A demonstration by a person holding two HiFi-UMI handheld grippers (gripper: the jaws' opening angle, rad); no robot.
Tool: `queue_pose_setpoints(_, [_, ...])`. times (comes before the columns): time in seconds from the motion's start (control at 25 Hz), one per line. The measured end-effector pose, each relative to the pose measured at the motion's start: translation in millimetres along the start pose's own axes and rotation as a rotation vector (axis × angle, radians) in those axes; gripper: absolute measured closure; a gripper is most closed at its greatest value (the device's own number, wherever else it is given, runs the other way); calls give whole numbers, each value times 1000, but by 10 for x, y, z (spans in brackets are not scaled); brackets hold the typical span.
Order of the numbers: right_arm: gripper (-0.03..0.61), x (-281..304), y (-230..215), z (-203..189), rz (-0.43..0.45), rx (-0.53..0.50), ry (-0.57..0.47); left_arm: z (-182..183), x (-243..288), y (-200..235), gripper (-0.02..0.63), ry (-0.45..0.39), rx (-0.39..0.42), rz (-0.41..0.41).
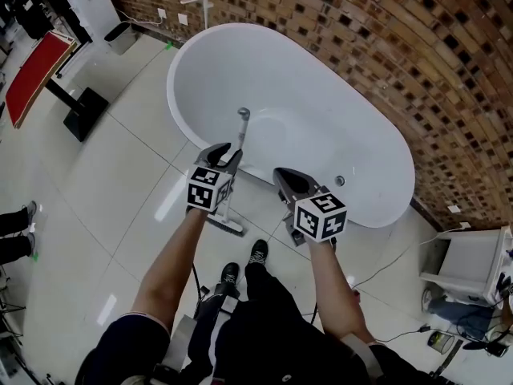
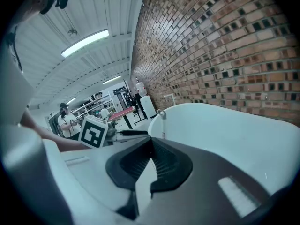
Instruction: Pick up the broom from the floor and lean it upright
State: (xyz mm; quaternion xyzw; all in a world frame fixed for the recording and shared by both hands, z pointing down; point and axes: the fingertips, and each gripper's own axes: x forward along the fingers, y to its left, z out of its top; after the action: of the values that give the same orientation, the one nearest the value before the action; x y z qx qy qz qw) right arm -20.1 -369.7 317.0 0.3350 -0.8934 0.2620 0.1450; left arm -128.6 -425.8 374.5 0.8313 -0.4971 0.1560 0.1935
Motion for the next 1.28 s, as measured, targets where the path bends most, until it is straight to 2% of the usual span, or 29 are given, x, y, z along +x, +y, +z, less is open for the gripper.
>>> queue_pose_setpoints(0.12, [578,-87,179,17,3,-4,-38,126,-273,-215,494,-44,2,-34])
queue_pose_setpoints(0.2, [578,-161,327,51,7,-14,-72,215,-467,-353,574,-73,7,-57])
queue_pose_setpoints(0.28, [578,-244,477,85,9,-30,-107,301,-662,-489,606,-104,11,-80])
queue_pose_setpoints(0.48, [578,-469,793,139,2,-61,-187,412,-1092,-805,614,-137,17,-143])
queue_pose_setpoints(0.72, [578,-690,1117,222,-17,-128,-241,420,-1547,-1058,614,-143,-24,-188])
queue_pose_setpoints(1.28, [578,-1058,1488,250,-50,-185,-296,538,-2008,-1401,614,-189,5,-247])
